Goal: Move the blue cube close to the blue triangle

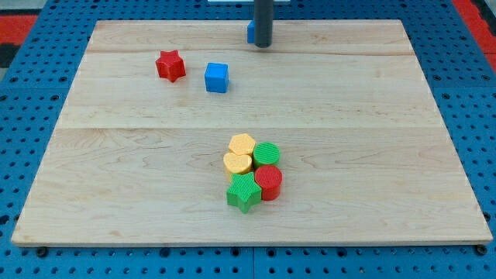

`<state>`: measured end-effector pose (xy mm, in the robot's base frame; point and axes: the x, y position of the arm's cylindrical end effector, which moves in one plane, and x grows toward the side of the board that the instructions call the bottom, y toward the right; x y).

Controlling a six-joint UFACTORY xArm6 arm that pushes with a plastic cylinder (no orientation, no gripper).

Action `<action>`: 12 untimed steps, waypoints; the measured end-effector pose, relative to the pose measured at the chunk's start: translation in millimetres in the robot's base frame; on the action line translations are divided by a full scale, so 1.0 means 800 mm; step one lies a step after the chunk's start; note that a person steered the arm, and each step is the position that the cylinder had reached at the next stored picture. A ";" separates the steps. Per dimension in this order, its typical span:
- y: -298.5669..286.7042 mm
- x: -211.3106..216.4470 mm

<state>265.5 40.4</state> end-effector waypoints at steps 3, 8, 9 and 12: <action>-0.034 0.170; -0.157 0.113; -0.177 0.113; -0.204 0.075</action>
<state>325.7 -123.2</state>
